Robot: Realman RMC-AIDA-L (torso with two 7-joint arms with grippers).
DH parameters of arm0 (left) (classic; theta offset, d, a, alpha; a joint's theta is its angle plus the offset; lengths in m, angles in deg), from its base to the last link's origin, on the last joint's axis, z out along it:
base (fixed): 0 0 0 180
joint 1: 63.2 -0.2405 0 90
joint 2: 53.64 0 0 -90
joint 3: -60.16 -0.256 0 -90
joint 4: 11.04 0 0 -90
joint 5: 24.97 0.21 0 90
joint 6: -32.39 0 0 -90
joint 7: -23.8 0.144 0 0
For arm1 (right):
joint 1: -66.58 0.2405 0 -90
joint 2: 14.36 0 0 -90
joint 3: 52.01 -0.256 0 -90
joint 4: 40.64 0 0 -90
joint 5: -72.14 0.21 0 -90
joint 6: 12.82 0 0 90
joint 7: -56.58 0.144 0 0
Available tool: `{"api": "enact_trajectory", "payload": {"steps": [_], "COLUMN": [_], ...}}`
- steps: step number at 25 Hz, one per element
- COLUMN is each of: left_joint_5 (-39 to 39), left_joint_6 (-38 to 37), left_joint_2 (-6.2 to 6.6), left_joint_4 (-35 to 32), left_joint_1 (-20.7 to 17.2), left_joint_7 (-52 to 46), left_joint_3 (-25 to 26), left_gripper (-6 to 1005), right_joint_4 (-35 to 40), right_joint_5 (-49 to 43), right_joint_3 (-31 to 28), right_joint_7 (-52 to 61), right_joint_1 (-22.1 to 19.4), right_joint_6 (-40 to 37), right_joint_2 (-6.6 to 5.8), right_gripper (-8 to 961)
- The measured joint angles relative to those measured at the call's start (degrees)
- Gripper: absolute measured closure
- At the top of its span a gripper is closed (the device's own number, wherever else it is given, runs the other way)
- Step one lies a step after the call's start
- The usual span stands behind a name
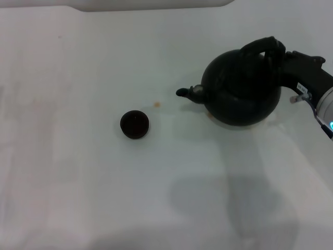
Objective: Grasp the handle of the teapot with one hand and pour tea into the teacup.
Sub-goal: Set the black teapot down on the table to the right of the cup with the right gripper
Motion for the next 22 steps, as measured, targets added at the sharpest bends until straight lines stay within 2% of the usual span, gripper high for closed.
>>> {"api": "enact_trajectory", "payload": {"steps": [22], "left_joint_5": [0.00], "left_joint_6": [0.01], "left_joint_2": [0.09], "left_joint_4": [-0.09], "left_joint_1": [0.22], "left_joint_7": [0.00], "left_joint_3": [0.24], "left_gripper": [112], "right_joint_4": [-0.19], "right_joint_5": [0.61], "right_joint_3": [-1.41], "right_joint_7": [2.97], "right_joint_1": [-0.46], "right_joint_6": [4.24], "right_joint_2": [-0.15], "right_gripper": [798]}}
